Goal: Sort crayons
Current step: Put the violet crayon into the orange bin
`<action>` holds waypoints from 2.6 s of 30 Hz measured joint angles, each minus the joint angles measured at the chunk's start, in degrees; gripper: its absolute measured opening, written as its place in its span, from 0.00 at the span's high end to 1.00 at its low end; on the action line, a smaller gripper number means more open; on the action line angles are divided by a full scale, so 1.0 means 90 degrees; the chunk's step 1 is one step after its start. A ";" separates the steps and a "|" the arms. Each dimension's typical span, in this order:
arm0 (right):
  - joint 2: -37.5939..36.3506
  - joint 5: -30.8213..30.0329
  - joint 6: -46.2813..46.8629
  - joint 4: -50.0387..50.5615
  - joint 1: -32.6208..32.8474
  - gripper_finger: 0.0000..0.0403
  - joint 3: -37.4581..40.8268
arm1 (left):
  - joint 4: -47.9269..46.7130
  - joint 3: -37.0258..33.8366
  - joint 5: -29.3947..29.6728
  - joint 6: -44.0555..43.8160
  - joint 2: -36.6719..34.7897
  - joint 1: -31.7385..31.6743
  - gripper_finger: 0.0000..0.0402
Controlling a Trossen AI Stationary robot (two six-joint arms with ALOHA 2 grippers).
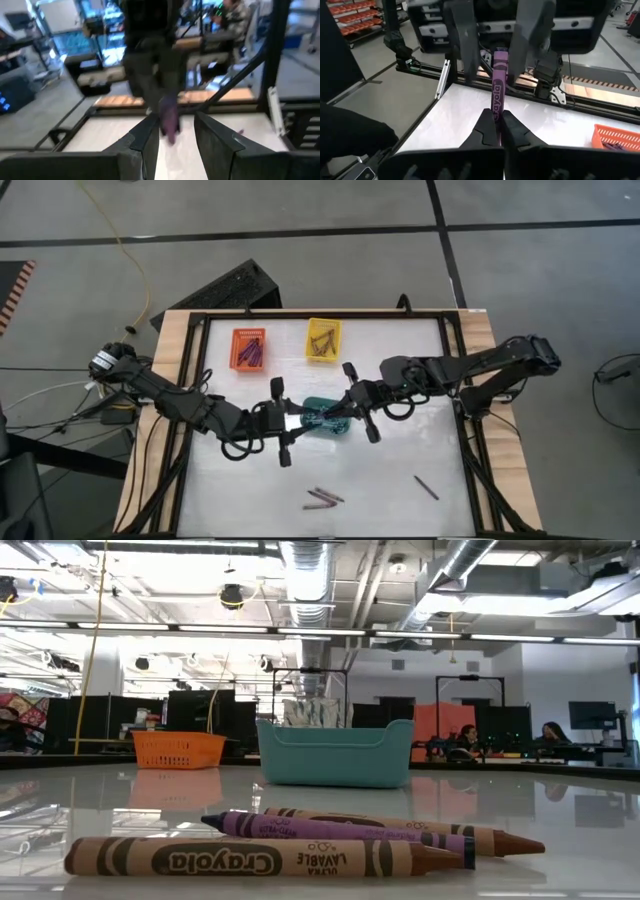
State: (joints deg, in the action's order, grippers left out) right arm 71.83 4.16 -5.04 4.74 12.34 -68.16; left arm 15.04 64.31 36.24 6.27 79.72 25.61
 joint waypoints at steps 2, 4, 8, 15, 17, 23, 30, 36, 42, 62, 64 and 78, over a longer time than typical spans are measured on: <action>0.0000 0.0000 -0.0002 -0.0031 0.0001 1.00 0.0000 | 0.0191 0.0000 -0.0029 0.0114 0.0000 0.0007 0.72; 0.0000 0.0000 -0.0002 -0.0021 0.0002 1.00 0.0000 | 0.0310 0.0000 -0.0066 0.0227 0.0002 0.0005 0.72; 0.0002 0.0000 -0.0002 -0.0023 0.0005 1.00 0.0000 | 0.0296 0.0000 -0.0127 0.0252 0.0004 -0.0003 0.77; 0.0005 0.0020 -0.0022 -0.0040 0.0005 1.00 0.0000 | 0.0325 0.0000 -0.0411 0.0210 0.0128 -0.0085 0.89; 0.0007 0.0041 -0.0020 -0.0028 0.0007 1.00 0.0000 | 0.0404 0.0000 -0.0455 0.0250 0.0190 -0.0118 0.92; 0.0007 0.0039 -0.0022 0.0018 0.0007 1.00 0.0000 | 0.0475 0.0000 -0.0515 0.0478 0.0210 -0.0117 0.98; 0.0007 0.0012 0.0093 0.0184 0.0005 0.99 -0.0005 | 0.0430 0.0000 -0.0488 0.0669 0.0221 -0.0097 0.99; 0.0007 -0.0852 0.0246 0.0747 0.0002 0.81 -0.0007 | 0.0034 0.0000 -0.0126 0.0778 0.0178 -0.0158 1.00; 0.0007 -0.1657 0.0696 0.1900 -0.0022 0.60 -0.0007 | -0.1439 0.0000 0.0542 0.0162 -0.0281 -0.0594 1.00; 0.0362 -0.3254 0.3280 0.5085 0.1466 0.59 0.0002 | -0.6511 -0.0079 -0.1364 -0.2032 -0.1036 -0.5561 1.00; 0.0385 -0.3340 0.3596 0.5275 0.1789 0.59 0.0002 | -0.6417 -0.0190 -0.1980 -0.2014 -0.0939 -0.6105 1.00; 0.0701 -0.4286 0.6567 0.6385 0.4166 0.59 0.0002 | -0.5431 -0.1090 -0.3499 -0.1951 0.0016 -0.7802 0.97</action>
State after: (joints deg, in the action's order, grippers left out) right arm 78.14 -34.41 54.06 62.21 49.83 -68.14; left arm -33.84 54.50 4.75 -11.29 79.87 -44.61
